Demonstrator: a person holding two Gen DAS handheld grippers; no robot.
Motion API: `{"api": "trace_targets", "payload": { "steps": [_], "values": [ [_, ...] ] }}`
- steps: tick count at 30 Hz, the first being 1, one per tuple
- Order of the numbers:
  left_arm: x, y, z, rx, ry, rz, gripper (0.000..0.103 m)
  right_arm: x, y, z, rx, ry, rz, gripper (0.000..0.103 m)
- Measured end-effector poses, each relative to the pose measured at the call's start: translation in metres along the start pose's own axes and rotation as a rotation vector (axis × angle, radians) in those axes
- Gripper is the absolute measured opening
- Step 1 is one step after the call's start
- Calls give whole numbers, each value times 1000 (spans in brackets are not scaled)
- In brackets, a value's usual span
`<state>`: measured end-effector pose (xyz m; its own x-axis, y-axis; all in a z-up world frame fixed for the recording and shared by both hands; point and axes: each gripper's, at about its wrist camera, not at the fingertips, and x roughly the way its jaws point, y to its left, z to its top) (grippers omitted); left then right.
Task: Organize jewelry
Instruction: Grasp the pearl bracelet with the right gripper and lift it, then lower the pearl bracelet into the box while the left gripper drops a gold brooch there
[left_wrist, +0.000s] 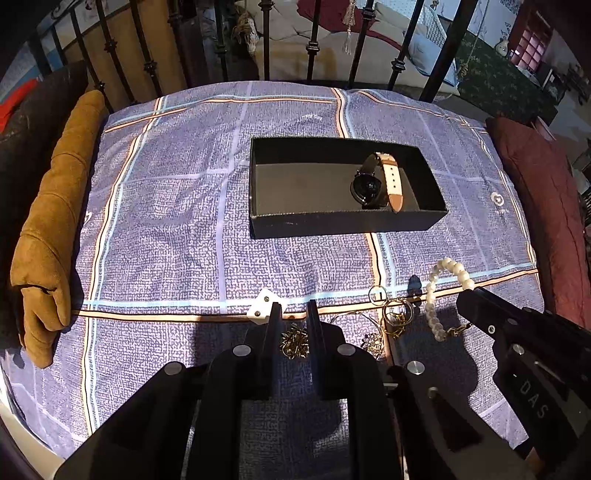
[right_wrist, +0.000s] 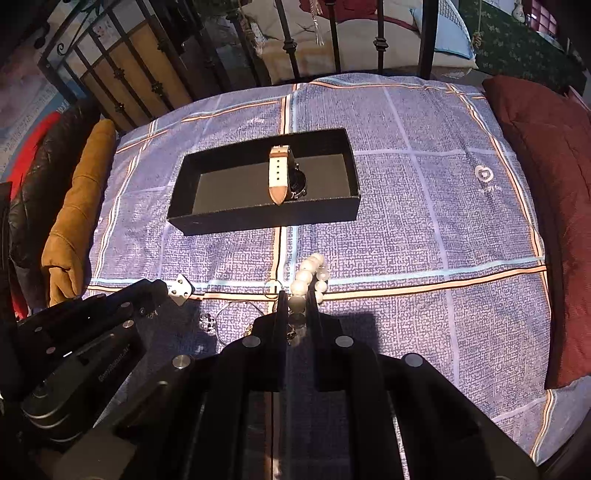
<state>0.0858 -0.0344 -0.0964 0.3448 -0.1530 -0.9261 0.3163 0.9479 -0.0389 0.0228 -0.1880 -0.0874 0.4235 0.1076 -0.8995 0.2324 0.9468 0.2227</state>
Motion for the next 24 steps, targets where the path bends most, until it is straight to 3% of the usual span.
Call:
{"api": "trace_targets", "payload": {
  "steps": [11, 24],
  "values": [
    [-30, -10, 30, -4, -66, -13, 13, -33, 5, 23, -22, -75, 1, 10],
    [-44, -13, 89, -7, -157, -37, 13, -40, 9, 80, -51, -166, -13, 10]
  ]
}}
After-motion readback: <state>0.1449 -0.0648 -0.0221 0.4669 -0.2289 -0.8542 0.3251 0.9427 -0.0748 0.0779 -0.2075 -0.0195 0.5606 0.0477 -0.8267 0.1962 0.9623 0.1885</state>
